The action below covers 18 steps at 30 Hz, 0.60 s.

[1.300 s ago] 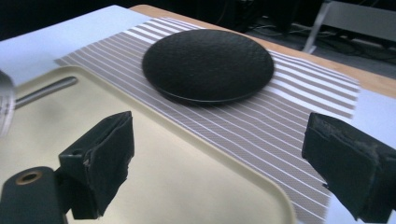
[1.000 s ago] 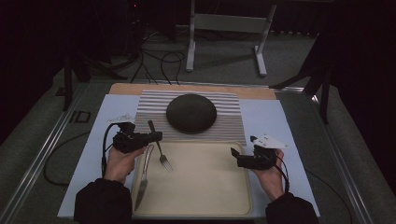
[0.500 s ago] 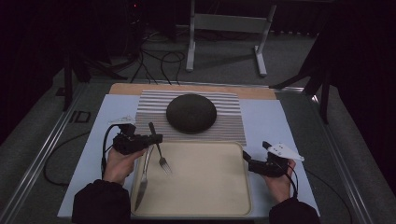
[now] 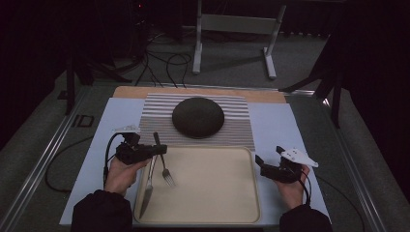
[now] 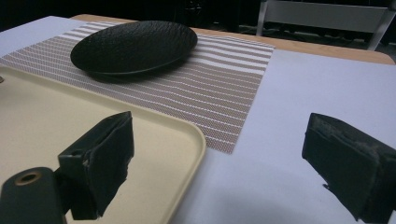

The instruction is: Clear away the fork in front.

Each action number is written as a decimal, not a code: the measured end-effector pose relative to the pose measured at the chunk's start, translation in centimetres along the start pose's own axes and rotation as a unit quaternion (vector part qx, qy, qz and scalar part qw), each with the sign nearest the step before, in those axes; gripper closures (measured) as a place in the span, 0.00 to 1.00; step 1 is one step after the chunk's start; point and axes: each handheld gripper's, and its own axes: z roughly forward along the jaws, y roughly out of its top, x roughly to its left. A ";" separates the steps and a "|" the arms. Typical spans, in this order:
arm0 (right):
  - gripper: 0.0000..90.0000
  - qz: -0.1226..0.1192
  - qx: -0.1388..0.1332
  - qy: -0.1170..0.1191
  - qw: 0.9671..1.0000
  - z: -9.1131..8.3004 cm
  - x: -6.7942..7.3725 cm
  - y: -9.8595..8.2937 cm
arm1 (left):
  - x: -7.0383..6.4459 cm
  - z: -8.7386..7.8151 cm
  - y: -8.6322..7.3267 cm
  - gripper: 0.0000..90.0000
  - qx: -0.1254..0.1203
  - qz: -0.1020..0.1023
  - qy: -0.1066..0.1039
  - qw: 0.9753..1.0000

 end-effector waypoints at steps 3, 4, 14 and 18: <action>0.10 -0.001 0.001 0.002 1.000 0.0 0.0 0.0 | -0.1 -0.1 -0.2 0.97 0.005 0.002 -0.003 1.000; 0.10 -0.003 0.000 0.001 1.000 -0.1 0.0 0.0 | -0.1 -0.1 -0.3 0.97 0.007 0.001 -0.003 1.000; 0.10 -0.001 -0.003 0.002 1.000 -0.2 -0.1 0.0 | 0.5 -0.1 -1.5 0.97 0.027 -0.014 -0.004 1.000; 0.10 -0.001 -0.002 0.002 1.000 -0.2 -0.1 0.0 | 0.7 0.1 -1.8 0.97 0.037 -0.020 -0.004 0.999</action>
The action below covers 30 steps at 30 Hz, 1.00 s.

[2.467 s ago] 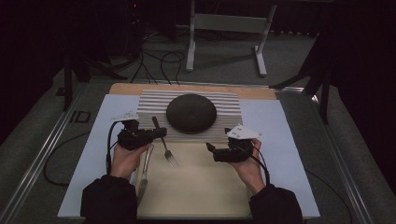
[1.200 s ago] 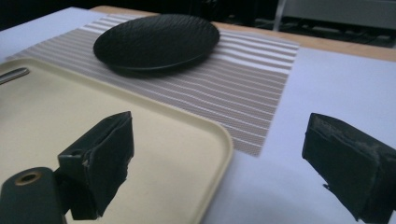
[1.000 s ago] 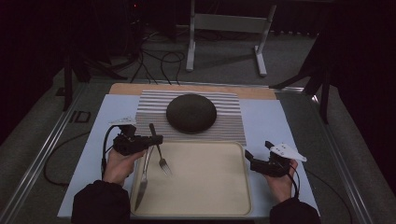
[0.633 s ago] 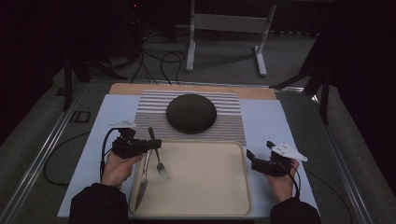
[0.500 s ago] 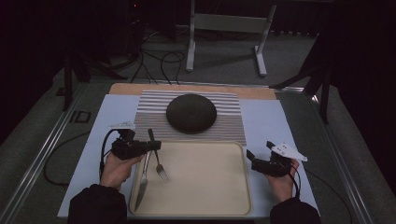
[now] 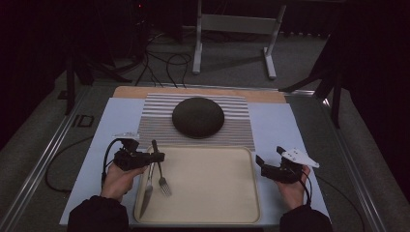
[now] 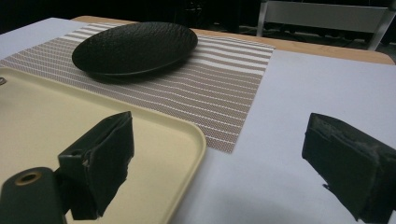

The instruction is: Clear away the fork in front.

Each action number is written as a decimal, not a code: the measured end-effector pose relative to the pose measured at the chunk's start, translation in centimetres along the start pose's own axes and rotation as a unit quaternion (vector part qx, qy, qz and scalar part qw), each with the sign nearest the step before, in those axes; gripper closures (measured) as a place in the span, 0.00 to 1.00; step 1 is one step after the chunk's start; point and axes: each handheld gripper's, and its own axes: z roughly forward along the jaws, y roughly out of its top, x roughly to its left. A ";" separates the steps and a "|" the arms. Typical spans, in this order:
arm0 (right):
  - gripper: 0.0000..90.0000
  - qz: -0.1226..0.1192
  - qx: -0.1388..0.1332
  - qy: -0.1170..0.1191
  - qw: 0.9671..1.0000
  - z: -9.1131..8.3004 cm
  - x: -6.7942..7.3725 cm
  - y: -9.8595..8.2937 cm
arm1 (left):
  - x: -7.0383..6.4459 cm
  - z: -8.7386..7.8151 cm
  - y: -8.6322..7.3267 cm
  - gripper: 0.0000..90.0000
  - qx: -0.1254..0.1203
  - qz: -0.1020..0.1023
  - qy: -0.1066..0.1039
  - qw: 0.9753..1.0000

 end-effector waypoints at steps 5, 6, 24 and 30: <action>0.10 0.000 0.000 0.000 1.000 0.0 0.0 0.0 | 0.1 0.4 -0.3 0.97 0.011 -0.003 -0.002 1.000; 0.10 -0.001 0.000 -0.001 1.000 0.0 0.0 0.0 | 0.1 0.4 -0.3 0.97 0.011 -0.005 -0.004 1.000; 0.10 0.002 0.003 -0.002 1.000 0.1 0.0 -0.1 | 0.4 1.5 -0.8 0.94 0.024 -0.002 0.014 1.000; 0.10 0.001 0.003 -0.001 1.000 0.1 0.0 -0.1 | 0.8 2.0 -1.3 0.92 0.032 -0.006 0.019 0.999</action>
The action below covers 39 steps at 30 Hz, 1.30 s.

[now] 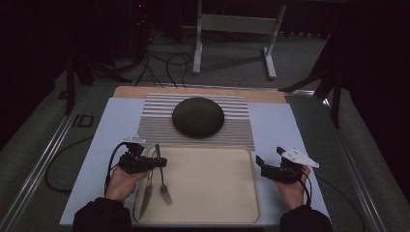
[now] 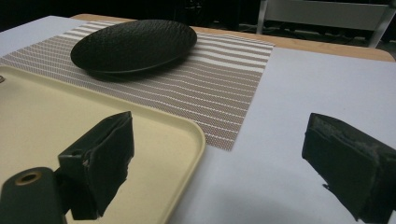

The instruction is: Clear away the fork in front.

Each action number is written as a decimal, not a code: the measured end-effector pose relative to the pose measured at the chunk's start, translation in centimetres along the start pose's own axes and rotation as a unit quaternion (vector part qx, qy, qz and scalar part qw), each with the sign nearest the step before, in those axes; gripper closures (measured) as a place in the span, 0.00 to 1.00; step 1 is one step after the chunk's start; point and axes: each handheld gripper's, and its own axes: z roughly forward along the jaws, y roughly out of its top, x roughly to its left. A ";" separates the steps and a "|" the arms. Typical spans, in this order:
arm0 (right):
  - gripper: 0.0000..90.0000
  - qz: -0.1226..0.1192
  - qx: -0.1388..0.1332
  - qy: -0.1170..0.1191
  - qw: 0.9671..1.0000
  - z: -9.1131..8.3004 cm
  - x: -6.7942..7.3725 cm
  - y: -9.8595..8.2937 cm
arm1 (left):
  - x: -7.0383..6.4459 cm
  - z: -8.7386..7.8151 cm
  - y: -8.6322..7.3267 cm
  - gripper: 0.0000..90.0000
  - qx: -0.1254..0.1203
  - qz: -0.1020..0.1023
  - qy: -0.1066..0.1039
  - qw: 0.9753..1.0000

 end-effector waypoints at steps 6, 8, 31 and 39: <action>0.10 0.002 0.002 0.001 1.000 0.1 -0.1 -0.1 | 0.8 0.8 -0.8 0.89 0.008 -0.016 0.003 1.000; 0.10 0.001 0.004 0.001 1.000 0.1 0.0 -0.1 | 0.9 1.0 -0.9 0.88 0.010 -0.020 0.004 1.000; 0.10 -0.001 0.004 0.005 1.000 0.1 0.1 -0.1 | 2.2 2.4 -2.8 0.84 0.016 -0.064 -0.001 0.998; 0.10 -0.001 0.004 0.005 1.000 0.1 0.1 -0.1 | 2.2 2.4 -3.0 0.74 0.020 -0.064 0.036 0.997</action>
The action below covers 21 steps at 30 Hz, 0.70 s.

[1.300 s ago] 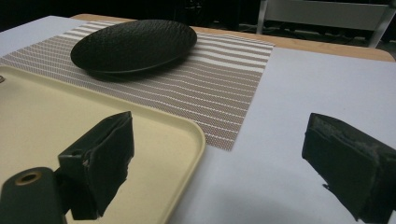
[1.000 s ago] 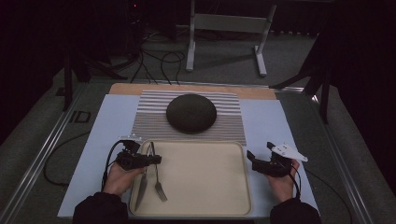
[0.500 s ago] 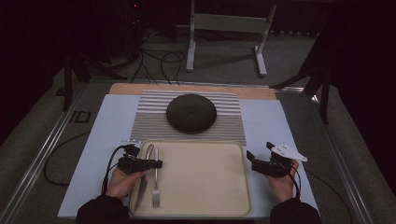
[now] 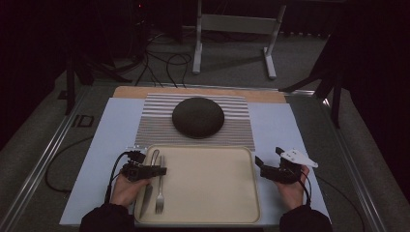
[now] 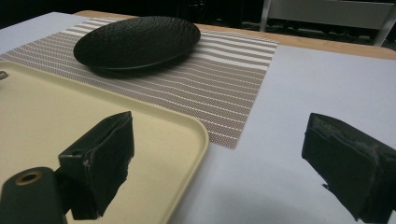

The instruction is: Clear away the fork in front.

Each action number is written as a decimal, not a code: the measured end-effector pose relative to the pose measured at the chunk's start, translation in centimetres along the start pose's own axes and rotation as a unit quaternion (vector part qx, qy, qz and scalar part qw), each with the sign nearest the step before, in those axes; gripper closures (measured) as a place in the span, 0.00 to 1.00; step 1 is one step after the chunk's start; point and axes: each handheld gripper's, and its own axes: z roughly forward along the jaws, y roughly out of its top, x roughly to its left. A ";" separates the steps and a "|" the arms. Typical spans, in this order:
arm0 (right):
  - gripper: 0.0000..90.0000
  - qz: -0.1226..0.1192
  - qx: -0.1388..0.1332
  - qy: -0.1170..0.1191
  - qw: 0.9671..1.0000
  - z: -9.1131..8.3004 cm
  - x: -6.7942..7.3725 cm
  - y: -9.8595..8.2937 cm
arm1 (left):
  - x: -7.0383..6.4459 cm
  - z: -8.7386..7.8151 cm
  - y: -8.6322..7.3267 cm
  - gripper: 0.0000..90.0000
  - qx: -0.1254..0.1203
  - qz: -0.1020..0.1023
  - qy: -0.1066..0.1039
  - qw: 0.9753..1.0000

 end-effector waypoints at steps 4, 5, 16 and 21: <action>0.10 0.000 0.000 0.000 1.000 0.0 0.0 0.0 | -0.1 -0.3 0.0 0.66 -0.009 0.000 0.004 1.000; 0.10 0.000 0.000 0.000 1.000 0.0 0.0 0.0 | -0.1 -0.3 0.0 0.65 -0.013 0.002 0.005 1.000; 0.10 -0.012 -0.006 0.014 1.000 -0.2 0.3 0.1 | -1.0 -2.0 0.5 0.52 -0.075 0.022 0.011 0.997; 0.10 -0.015 -0.004 0.019 1.000 -0.3 0.3 0.0 | -1.5 -2.7 0.9 0.41 -0.094 0.046 0.008 0.995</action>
